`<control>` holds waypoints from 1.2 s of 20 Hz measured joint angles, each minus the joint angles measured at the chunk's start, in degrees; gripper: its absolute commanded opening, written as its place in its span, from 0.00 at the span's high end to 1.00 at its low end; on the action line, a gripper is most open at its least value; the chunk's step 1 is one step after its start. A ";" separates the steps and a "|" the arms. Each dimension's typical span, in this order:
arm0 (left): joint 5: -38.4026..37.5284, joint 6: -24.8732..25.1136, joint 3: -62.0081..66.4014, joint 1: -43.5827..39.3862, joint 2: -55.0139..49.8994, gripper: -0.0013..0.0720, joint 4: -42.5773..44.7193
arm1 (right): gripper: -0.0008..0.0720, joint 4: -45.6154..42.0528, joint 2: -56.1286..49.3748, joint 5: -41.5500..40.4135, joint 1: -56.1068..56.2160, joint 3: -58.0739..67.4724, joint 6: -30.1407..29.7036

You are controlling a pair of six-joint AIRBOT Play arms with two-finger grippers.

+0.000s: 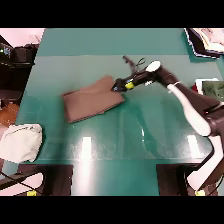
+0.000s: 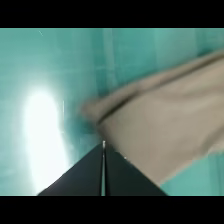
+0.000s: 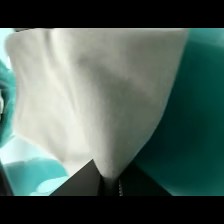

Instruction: Fold the shirts.

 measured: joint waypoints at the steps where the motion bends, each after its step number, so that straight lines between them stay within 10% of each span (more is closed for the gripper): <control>1: -0.07 -0.11 0.00 -0.94 0.00 0.94 -0.15 | 0.97 -2.29 2.03 0.26 -2.69 0.09 1.07; 15: 6.82 -0.79 -0.92 -21.38 -1.66 0.94 -1.53 | 0.97 -16.15 21.29 0.55 -47.98 0.22 10.23; 24: 7.26 -1.84 -1.40 -22.82 -1.86 0.94 -1.66 | 0.97 -15.96 28.81 -5.09 -56.37 0.28 8.72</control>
